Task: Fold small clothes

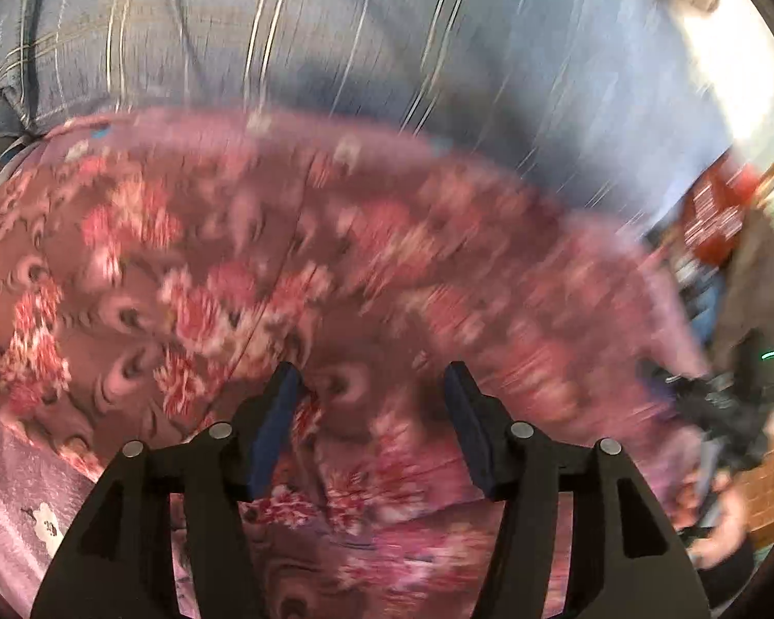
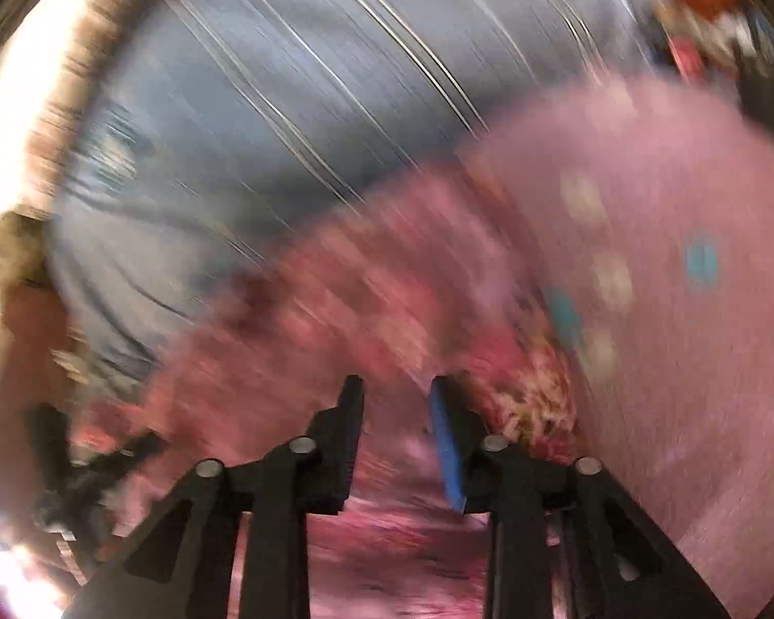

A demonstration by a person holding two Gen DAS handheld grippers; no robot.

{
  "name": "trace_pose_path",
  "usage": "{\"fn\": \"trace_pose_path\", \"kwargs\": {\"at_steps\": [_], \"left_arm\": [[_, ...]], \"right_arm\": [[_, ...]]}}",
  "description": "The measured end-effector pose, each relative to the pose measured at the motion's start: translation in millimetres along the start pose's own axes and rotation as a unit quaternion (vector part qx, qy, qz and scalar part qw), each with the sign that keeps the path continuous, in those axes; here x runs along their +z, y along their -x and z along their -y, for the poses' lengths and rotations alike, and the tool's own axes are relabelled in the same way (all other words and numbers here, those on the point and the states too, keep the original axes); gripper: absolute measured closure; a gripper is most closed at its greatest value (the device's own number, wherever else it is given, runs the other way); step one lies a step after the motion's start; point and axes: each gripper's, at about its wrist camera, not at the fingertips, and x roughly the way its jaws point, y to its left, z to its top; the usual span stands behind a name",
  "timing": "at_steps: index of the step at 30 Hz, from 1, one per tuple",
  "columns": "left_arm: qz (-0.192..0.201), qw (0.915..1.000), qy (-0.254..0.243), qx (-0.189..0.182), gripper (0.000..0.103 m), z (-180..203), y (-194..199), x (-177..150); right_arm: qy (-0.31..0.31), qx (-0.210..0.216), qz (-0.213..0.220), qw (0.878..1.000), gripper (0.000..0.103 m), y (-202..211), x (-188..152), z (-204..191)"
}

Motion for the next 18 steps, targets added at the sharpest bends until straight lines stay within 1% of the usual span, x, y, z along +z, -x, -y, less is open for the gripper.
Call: {"fn": "trace_pose_path", "kwargs": {"at_steps": [1, 2, 3, 4, 5, 6, 7, 9, 10, 11, 12, 13, 14, 15, 16, 17, 18], "left_arm": [[0.004, 1.0, -0.004, 0.004, 0.046, 1, -2, -1], [0.009, 0.9999, -0.004, 0.003, 0.046, 1, 1, -1], [0.011, 0.9999, 0.001, -0.009, 0.046, -1, 7, 1], [0.016, 0.9996, 0.009, -0.02, 0.046, -4, 12, 3], [0.021, 0.9992, 0.022, -0.027, 0.046, -9, 18, 6], [0.029, 0.998, 0.044, -0.034, 0.046, -20, 27, 9], [0.035, 0.9965, 0.062, -0.043, 0.046, -30, 35, 12], [0.05, 0.9918, 0.104, -0.055, 0.046, -59, 53, 15], [0.056, 0.9898, 0.121, -0.052, 0.046, -76, 63, 14], [0.059, 0.9889, 0.13, -0.042, 0.046, -92, 72, 16], [0.062, 0.9882, 0.139, -0.018, 0.046, -111, 84, 18], [0.069, 0.9859, 0.151, 0.019, 0.046, -132, 98, 22], [0.077, 0.9821, 0.163, 0.053, 0.046, -153, 111, 24], [0.087, 0.9759, 0.181, 0.085, 0.046, -178, 126, 28], [0.092, 0.9706, 0.198, 0.101, 0.046, -197, 139, 30], [0.097, 0.9644, 0.218, 0.113, 0.046, -220, 151, 32], [0.103, 0.9566, 0.243, 0.122, 0.046, -245, 164, 36]], "right_arm": [[0.005, -0.002, 0.021, 1.0, 0.08, 6, -3, 0], [0.004, -0.013, 0.029, 0.999, 0.075, 15, -5, -5], [0.0, -0.015, 0.029, 0.999, 0.075, 19, -4, -9], [-0.003, 0.001, 0.035, 0.999, 0.075, 23, -6, -16], [0.007, 0.029, 0.04, 0.999, 0.069, 29, -7, -26], [0.016, 0.035, 0.038, 0.999, 0.064, 26, -6, -35], [0.043, 0.039, 0.026, 0.998, 0.055, 22, -7, -49], [0.081, 0.029, 0.0, 0.996, 0.054, 12, -10, -67], [0.095, 0.029, -0.022, 0.995, 0.054, 2, -12, -73], [0.103, 0.023, -0.045, 0.993, 0.052, -10, -10, -76], [0.11, 0.013, -0.068, 0.992, 0.05, -21, -11, -79], [0.118, -0.003, -0.095, 0.988, 0.049, -34, -14, -82], [0.138, -0.015, -0.086, 0.987, 0.042, -37, -16, -87], [0.148, -0.016, -0.079, 0.986, 0.034, -37, -16, -90], [0.15, -0.011, -0.088, 0.985, 0.027, -40, -17, -93], [0.154, -0.012, -0.086, 0.984, 0.022, -41, -19, -96], [0.157, -0.015, -0.086, 0.984, 0.02, -42, -20, -99]]}}
